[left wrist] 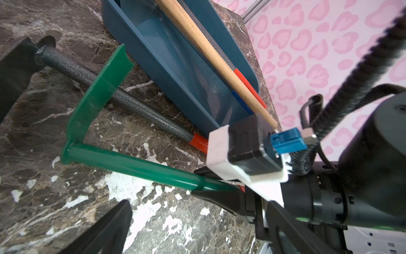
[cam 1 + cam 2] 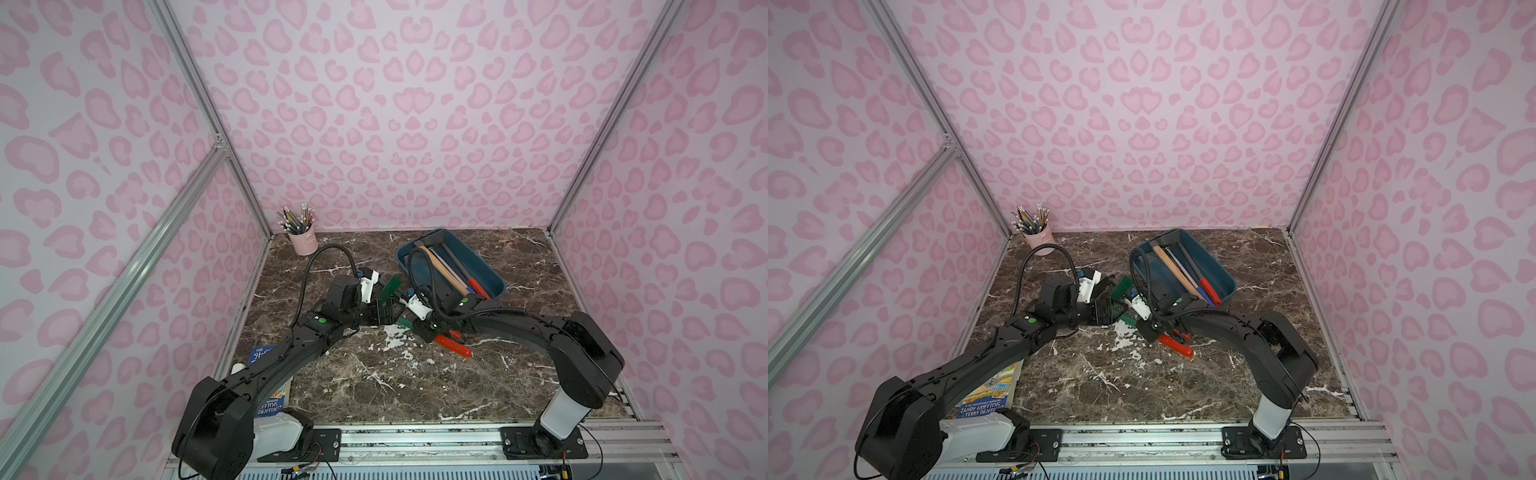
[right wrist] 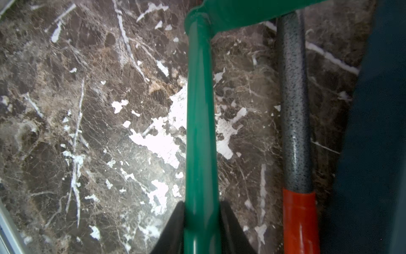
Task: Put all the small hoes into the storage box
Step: Pick up the hoe from the center of the board.
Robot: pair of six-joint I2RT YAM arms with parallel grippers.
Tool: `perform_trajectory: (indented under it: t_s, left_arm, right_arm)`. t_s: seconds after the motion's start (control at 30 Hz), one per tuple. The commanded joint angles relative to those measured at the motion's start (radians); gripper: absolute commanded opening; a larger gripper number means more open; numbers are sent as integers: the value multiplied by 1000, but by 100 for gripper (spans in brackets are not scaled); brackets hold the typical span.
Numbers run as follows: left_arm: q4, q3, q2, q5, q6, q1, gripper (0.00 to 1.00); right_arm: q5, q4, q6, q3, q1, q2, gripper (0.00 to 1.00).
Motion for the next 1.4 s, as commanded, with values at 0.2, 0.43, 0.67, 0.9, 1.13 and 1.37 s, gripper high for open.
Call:
perform_trajectory:
  t_s: [0.2,0.43,0.67,0.9,1.13,1.37]
  left_arm:
    - [10,6,-3,50,-25,14,99]
    - [18,10,-4,85,-42,21,99]
    - [20,11,-16,93,-50,31,99]
    - [24,13,-24,113,-55,44,100]
    - [40,10,-30,130,-45,47,100]
    - [33,25,-52,126,15,47,100]
  right_arm:
    - [-19,36,45,32,-30,-52,0]
    - [-23,31,50,56,-32,-66,0]
    - [-20,21,55,90,-33,-69,0]
    - [-18,13,53,120,-37,-68,0]
    - [-13,6,50,142,-44,-73,0]
    - [-8,-3,47,153,-68,-85,0]
